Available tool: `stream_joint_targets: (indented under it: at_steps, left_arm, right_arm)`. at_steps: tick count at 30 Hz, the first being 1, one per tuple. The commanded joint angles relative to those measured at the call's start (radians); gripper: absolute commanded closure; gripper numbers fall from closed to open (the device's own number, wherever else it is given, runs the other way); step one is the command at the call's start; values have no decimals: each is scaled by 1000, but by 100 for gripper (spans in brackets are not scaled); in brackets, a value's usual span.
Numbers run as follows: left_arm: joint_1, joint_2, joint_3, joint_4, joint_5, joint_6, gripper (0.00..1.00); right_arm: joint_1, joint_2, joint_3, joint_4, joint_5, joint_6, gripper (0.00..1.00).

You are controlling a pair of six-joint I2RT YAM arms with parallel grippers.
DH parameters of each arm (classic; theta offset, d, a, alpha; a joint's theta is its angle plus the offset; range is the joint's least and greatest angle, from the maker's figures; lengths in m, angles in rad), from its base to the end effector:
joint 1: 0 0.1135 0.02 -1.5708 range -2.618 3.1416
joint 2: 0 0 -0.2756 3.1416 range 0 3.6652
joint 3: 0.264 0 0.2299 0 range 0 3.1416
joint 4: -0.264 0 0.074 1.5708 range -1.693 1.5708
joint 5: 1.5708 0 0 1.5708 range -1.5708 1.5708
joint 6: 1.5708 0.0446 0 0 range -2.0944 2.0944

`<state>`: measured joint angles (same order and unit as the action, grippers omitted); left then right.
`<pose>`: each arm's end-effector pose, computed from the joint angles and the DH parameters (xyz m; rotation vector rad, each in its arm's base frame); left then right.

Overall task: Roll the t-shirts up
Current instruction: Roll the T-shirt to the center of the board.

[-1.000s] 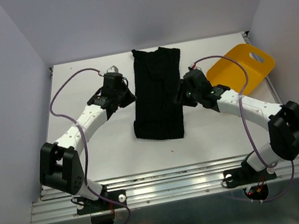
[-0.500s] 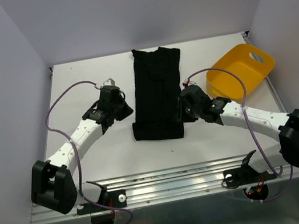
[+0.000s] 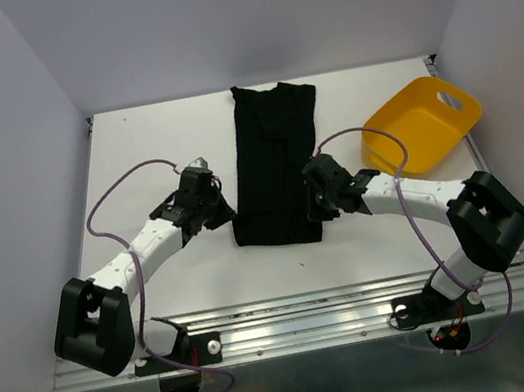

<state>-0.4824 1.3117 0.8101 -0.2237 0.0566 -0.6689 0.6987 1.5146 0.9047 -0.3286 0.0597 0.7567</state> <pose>0.2305 -0.1236 0.2472 -0.1918 2.3768 -0.6406 0.2244 0.1850 0.2151 0.1002 2.5835 0.5049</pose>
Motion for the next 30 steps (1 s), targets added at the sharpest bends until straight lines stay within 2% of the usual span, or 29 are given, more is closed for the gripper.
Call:
stream_joint_targets:
  at_steps: [1, 4, 10, 15, 25, 30]
  left_arm:
    - [-5, 47, 3, 81, 29, 29, 90]
    - [-7, 112, 14, 112, 23, 35, 100]
    - [-18, 233, 27, 165, 19, 37, 100]
    - [-36, 274, 12, 168, 20, 34, 100]
    - [-102, 124, -132, 133, 9, -30, 100]
    - [-134, -5, -215, 103, -20, -74, 100]
  right_arm:
    - [-5, 62, 43, 28, 77, 20, 87]
    - [-5, 81, 25, 36, 106, 20, 87]
    - [-34, 105, -45, 63, 127, 10, 90]
    - [-44, 101, -110, 109, 111, -5, 90]
    - [-44, 9, -251, 134, 77, -36, 91]
    - [-44, -117, -299, 126, -14, -25, 91]
